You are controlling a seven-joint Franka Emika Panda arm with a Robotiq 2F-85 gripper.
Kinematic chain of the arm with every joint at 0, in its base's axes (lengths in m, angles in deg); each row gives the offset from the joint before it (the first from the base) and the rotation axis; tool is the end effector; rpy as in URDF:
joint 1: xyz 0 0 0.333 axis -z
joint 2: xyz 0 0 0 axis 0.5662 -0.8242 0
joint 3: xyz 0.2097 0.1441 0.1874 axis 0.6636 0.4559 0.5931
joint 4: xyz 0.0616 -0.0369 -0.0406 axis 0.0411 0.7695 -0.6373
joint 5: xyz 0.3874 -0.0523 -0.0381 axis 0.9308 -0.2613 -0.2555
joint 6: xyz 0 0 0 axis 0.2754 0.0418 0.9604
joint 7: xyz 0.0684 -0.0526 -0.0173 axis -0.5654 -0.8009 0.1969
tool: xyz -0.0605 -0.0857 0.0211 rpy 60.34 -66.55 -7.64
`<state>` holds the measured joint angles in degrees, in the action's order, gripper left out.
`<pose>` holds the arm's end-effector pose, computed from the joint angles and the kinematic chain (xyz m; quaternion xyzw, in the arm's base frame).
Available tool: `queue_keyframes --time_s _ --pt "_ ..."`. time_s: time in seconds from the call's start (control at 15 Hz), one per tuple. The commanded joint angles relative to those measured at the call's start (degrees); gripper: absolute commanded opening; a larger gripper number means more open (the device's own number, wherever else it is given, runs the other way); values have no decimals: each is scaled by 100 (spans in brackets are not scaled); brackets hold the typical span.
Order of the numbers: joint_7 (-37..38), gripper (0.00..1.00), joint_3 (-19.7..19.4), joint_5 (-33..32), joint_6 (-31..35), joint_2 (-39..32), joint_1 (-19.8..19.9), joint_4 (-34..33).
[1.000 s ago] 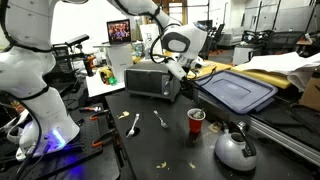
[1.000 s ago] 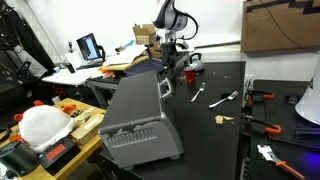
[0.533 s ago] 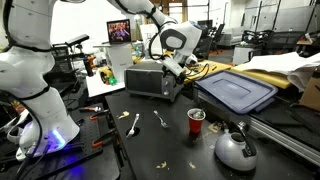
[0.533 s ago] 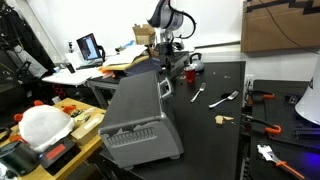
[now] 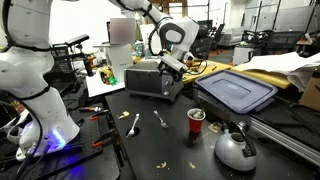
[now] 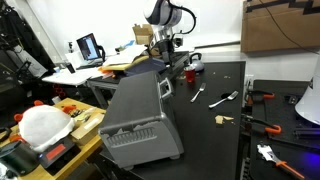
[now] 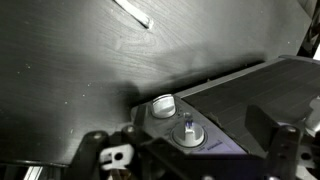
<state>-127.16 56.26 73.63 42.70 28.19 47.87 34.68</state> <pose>0.6044 -0.0814 0.2747 -0.9480 -0.2293 0.0708 0.2091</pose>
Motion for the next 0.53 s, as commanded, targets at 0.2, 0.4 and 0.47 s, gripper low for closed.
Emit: queue_keyframes --time_s 0.2,0.4,0.47 --pt "-46 100 -40 -539 -40 119 -366 84" --pt "-51 100 -21 -729 -11 87 -501 80" --pt "-51 100 -20 -798 19 75 -542 85"
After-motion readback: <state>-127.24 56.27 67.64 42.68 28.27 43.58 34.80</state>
